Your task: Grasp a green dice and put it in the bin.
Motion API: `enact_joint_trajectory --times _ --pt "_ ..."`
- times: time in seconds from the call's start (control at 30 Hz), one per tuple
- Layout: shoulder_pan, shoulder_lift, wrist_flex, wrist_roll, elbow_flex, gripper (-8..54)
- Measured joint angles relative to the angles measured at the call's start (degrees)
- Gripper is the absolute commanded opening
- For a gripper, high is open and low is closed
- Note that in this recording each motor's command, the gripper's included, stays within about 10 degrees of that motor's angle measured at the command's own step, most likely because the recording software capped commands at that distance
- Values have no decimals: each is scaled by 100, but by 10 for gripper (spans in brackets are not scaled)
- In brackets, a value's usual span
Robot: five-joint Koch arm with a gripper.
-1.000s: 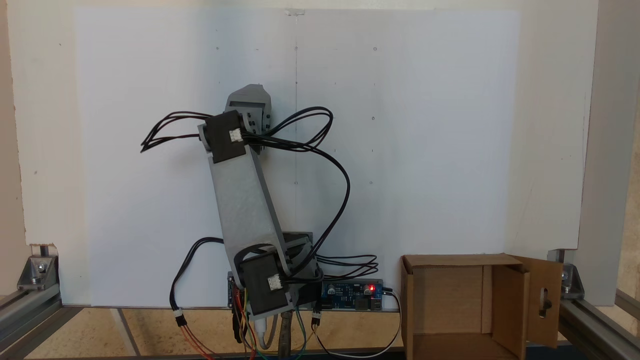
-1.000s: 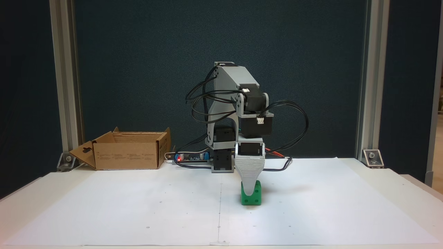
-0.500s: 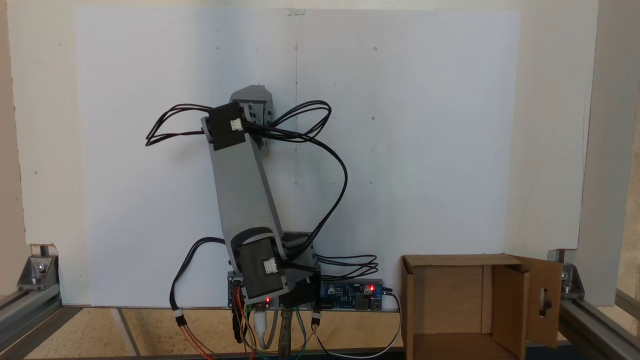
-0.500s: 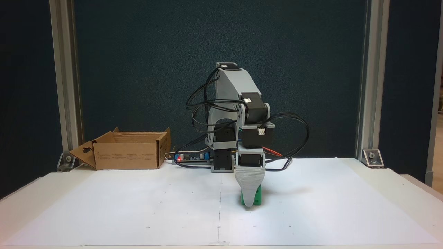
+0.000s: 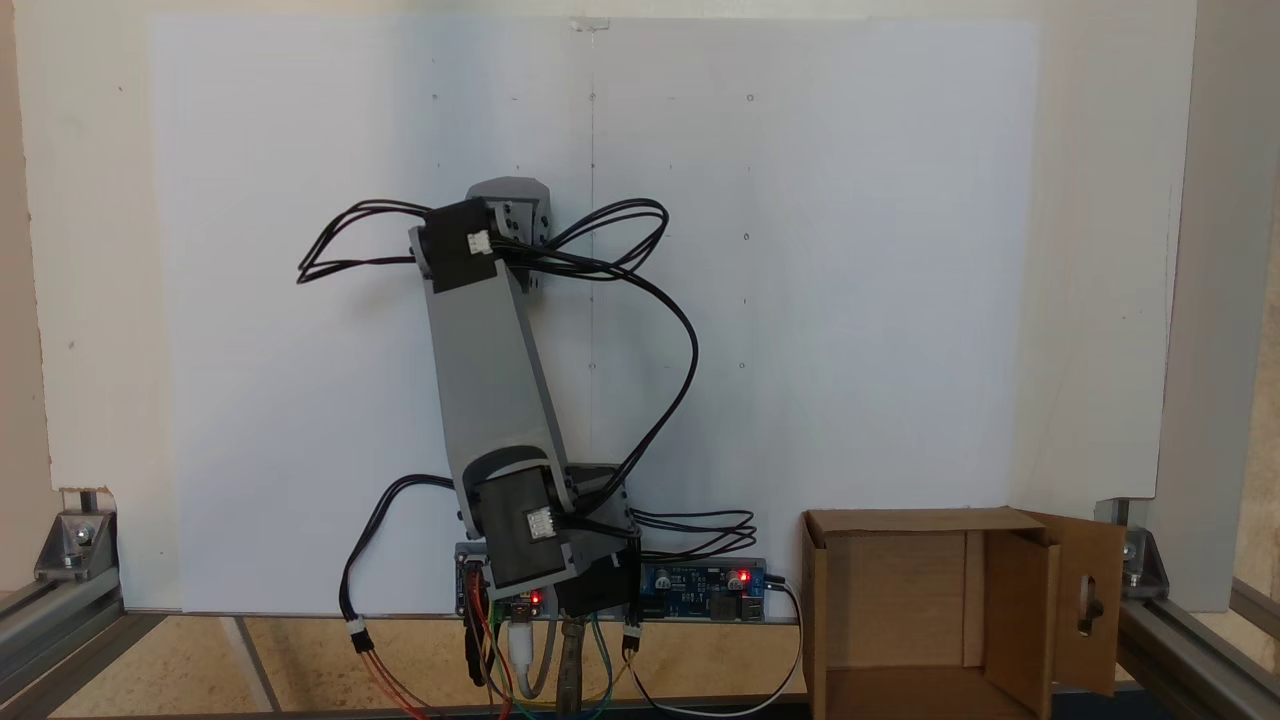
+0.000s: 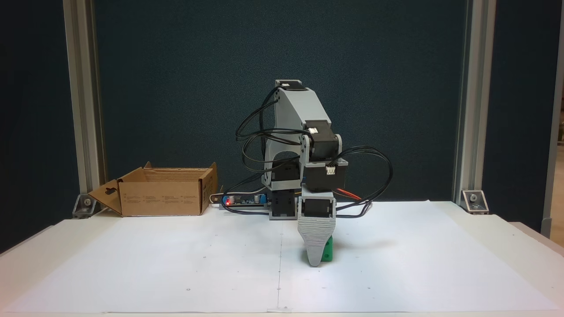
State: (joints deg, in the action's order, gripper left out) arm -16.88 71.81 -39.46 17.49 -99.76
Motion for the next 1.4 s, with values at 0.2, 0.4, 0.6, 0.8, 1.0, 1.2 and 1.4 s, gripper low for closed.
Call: enact_joint_trajectory --times 0.2,0.4,0.6,0.8,1.0,1.2,1.4 --pt "18 18 18 -9 -9 115" --pt "35 220 -53 -9 -79 115" --pt "123 853 -1670 -9 1134 115" --pt "369 958 -3322 -9 3428 115" --pt "492 1617 -4061 -9 5089 115" --pt "853 1696 -4096 -9 5115 115" --pt "2496 1696 -4096 -246 4931 115"
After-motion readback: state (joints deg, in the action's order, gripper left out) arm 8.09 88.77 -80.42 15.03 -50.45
